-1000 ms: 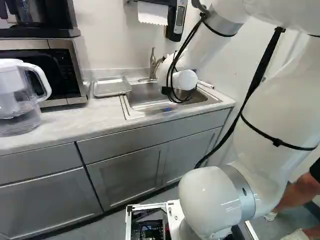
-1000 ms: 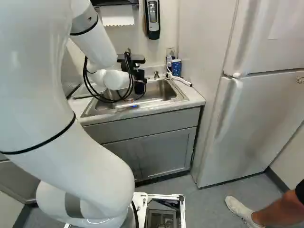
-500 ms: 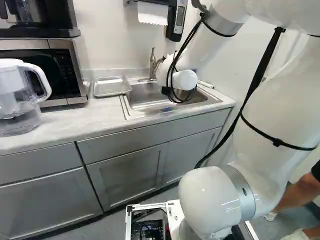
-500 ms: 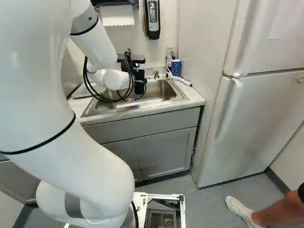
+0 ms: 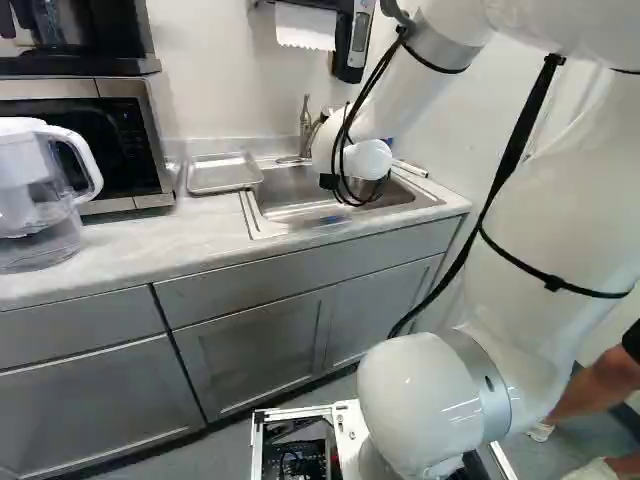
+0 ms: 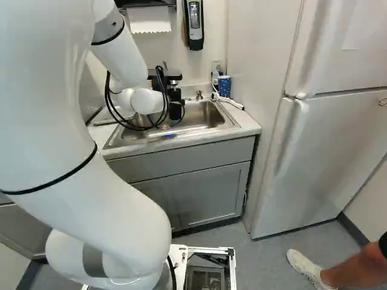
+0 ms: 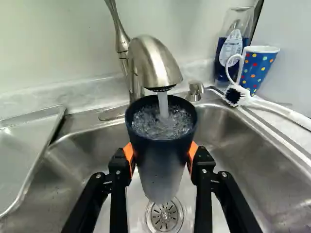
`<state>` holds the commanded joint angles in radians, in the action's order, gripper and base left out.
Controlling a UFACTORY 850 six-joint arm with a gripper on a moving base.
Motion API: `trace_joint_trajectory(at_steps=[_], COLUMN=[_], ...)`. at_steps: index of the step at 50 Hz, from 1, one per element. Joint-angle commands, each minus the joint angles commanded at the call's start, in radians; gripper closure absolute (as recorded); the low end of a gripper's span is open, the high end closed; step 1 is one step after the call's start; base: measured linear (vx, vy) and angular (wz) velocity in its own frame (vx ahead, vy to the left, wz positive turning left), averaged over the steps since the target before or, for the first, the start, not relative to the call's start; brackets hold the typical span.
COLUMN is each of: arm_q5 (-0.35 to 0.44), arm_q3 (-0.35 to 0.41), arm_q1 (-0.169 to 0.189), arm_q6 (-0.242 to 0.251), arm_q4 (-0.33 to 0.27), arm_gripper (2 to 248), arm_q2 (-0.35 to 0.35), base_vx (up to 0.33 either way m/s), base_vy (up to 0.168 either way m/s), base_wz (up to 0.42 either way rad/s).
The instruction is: Rinse the cup and place it in the tray
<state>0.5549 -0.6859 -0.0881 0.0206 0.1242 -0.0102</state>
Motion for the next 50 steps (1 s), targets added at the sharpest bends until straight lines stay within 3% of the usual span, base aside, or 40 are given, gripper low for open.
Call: trace_joint_trajectory(at_steps=[50], arm_q5=[0.000], arm_q3=[-0.032], arm_q1=[-0.142], arm_q6=[0.000], arm_q4=[0.000], arm_gripper=[127], arm_q2=[-0.030], base_vx=[0.000], base_vy=[0.000], base_wz=[0.000])
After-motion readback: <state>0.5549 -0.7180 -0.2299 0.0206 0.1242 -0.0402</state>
